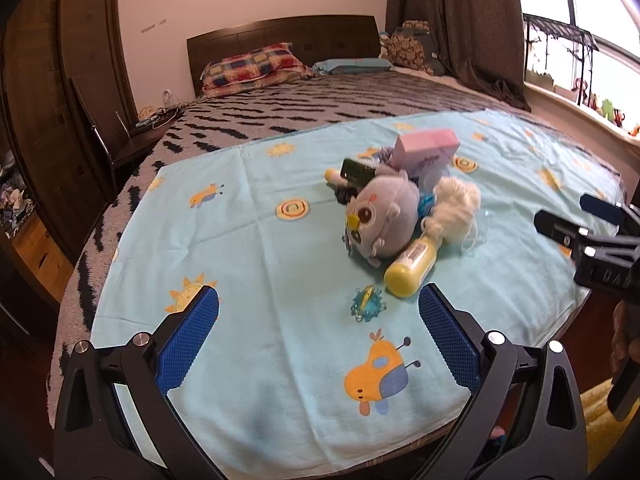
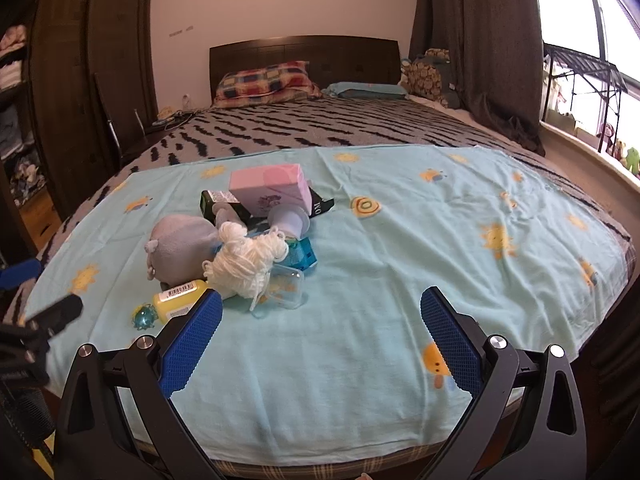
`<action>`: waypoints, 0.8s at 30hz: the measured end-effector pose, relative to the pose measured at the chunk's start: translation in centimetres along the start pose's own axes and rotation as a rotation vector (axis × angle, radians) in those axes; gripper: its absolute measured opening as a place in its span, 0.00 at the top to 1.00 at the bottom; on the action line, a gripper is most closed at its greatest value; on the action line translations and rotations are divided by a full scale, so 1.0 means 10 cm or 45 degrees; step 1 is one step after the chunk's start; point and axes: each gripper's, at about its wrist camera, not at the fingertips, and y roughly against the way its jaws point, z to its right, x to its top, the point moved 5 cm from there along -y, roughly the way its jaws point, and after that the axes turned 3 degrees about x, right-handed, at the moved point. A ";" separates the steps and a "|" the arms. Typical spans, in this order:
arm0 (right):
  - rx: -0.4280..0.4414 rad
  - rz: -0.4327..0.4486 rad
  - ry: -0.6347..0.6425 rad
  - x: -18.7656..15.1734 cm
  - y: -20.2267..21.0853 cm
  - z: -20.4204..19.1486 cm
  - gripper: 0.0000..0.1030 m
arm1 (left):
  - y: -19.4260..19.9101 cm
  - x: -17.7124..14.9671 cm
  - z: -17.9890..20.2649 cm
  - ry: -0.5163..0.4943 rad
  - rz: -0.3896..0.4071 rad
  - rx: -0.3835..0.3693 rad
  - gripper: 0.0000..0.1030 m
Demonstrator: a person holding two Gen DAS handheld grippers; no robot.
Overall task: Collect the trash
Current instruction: 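Grasp the white yarn ball with the right gripper while the left gripper grasps the blue teether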
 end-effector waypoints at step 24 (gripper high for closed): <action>0.250 -0.139 -0.101 0.07 -0.80 -0.41 0.43 | -0.75 -0.16 0.26 0.012 -0.195 -0.206 0.59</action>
